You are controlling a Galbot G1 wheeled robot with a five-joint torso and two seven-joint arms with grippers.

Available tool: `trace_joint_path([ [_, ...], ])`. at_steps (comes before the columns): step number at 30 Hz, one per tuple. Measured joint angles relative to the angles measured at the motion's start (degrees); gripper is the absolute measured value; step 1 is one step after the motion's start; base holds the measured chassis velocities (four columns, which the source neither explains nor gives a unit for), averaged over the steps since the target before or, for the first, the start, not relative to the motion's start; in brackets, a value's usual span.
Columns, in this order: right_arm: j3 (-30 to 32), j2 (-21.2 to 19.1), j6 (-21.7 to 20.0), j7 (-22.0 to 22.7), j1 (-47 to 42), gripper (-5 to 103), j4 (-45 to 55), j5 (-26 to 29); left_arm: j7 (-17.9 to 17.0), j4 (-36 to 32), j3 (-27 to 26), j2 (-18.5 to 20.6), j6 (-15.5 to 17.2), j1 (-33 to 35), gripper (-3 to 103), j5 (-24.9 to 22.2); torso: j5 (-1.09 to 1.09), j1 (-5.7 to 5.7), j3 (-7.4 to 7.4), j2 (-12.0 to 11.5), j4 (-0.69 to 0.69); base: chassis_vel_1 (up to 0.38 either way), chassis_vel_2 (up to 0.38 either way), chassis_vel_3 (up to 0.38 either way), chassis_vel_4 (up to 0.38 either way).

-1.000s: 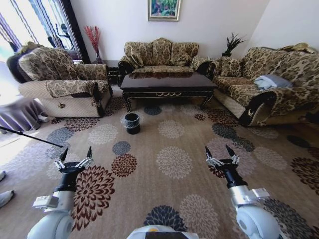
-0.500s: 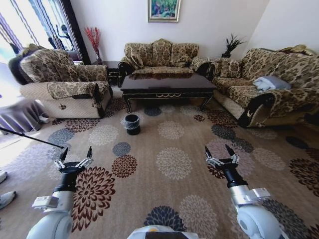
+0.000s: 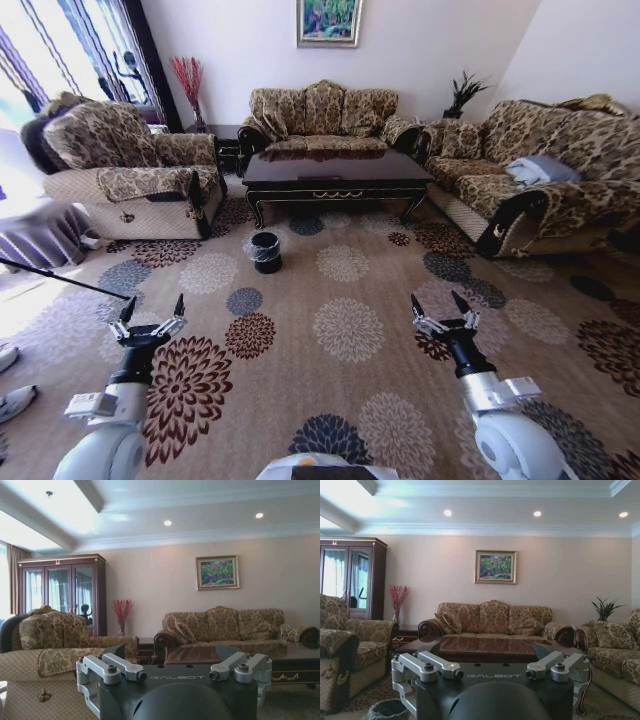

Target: Move to the front of the table and pick up the trash from the floor, then place it into the trash bin.

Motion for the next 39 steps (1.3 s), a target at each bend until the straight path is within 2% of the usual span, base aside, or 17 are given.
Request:
trace_joint_path([
  [24,0.1,0.2,0.1,0.0,-0.2,100,0.2,-0.1,0.1,-0.2,0.2,-0.4,-0.1,0.2,100,0.2,0.00,2.64,3.38,6.0,0.00,0.000,0.000,0.000,0.000],
  [28,0.1,0.2,0.1,0.1,-0.1,100,0.2,-0.1,0.1,-0.1,0.4,-0.6,-0.1,0.1,100,0.4,0.00,3.40,4.31,7.7,0.00,0.000,0.000,0.000,0.000],
  [39,0.1,0.3,0.2,0.1,-0.1,100,0.2,-0.1,0.1,0.1,0.5,-0.5,-0.1,-0.1,100,0.4,0.00,4.66,5.90,10.5,0.00,0.000,0.000,0.000,0.000],
])
